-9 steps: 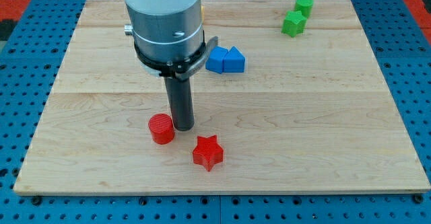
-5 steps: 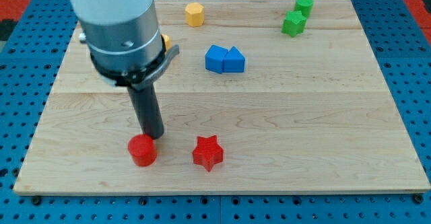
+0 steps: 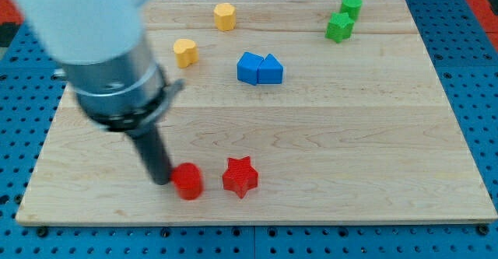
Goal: Push the red circle into the red star
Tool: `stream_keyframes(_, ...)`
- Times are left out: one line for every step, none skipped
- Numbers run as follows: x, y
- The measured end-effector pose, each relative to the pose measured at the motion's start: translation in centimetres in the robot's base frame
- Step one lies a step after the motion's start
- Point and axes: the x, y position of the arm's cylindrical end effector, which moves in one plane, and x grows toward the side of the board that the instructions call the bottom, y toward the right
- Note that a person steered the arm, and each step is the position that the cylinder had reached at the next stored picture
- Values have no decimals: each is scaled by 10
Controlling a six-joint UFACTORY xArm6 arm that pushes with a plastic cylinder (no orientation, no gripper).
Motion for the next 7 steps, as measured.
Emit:
stream_keyframes(0,38)
stream_keyframes(0,37)
stream_keyframes(0,35)
stream_keyframes(-1,35)
stream_keyframes(-1,35)
stream_keyframes(-38,35)
stream_keyframes(-68,35)
